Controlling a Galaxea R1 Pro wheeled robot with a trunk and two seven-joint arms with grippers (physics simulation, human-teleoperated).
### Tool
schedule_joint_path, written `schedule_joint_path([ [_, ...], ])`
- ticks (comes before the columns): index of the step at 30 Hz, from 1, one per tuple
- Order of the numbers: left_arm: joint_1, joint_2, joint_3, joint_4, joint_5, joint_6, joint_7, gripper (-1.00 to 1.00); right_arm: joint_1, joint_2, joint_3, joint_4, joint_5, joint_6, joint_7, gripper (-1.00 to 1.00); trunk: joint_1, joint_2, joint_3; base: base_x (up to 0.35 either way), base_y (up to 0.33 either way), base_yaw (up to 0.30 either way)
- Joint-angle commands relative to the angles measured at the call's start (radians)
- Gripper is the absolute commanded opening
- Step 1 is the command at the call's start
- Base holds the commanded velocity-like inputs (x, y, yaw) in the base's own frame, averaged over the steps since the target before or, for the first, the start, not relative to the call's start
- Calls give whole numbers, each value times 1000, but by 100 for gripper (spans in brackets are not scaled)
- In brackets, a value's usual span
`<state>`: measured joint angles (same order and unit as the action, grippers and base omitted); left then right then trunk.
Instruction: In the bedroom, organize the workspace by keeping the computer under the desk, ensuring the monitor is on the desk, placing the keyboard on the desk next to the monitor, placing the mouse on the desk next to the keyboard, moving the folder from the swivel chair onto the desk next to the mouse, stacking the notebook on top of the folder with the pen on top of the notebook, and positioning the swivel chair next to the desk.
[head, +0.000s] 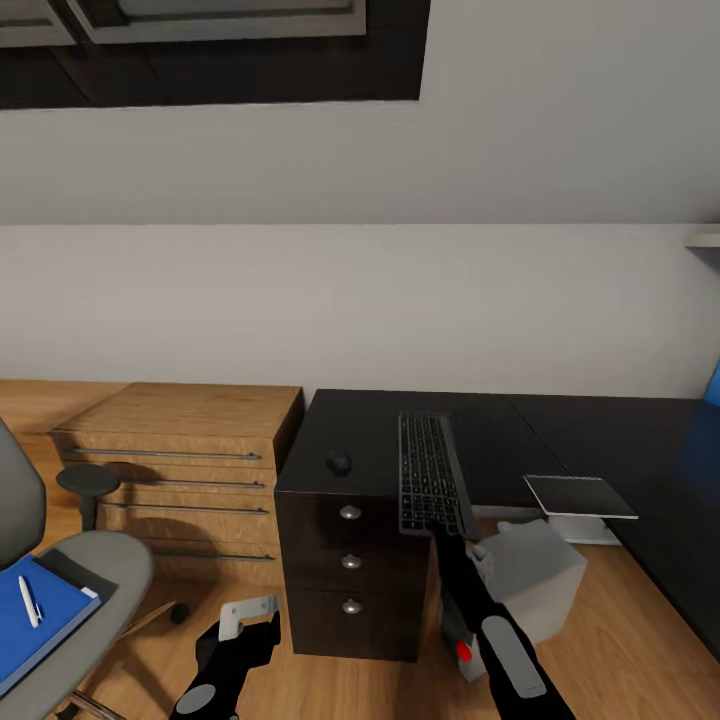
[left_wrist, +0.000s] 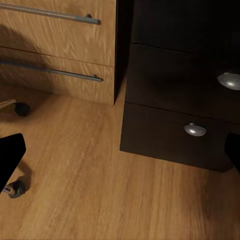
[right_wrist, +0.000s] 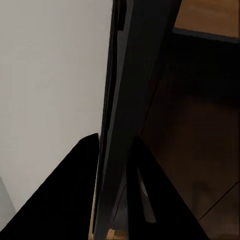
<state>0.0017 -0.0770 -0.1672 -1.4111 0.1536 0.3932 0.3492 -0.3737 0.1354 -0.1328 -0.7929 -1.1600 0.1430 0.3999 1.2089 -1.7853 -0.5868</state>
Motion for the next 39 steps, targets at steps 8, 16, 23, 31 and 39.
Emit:
schedule_joint_path([
  [8, 0, 0, -1, -3, 11, 3, 8, 100, -1, 1, -8, 13, -14, 12, 9, -100, 0, 0, -1, 0, 0, 0],
  [16, 0, 1, -1, -5, 11, 2, 8, 100, -1, 1, -5, 42, -14, 7, 7, -100, 0, 0, -1, 125, 0, 0],
  [23, 0, 2, -1, -5, 11, 3, 8, 100, -1, 1, -5, 46, -14, 6, 5, -100, 0, 0, -1, 204, 0, 0],
  [31, 0, 2, -1, -5, 11, 4, 8, 100, -1, 0, -4, 46, -14, 7, 4, -100, 0, 0, -1, 15, 0, 0],
  [39, 0, 2, -1, -5, 11, 4, 8, 100, -1, 0, -4, 46, -12, 6, 3, 100, 0, 0, -1, 0, 0, 0],
])
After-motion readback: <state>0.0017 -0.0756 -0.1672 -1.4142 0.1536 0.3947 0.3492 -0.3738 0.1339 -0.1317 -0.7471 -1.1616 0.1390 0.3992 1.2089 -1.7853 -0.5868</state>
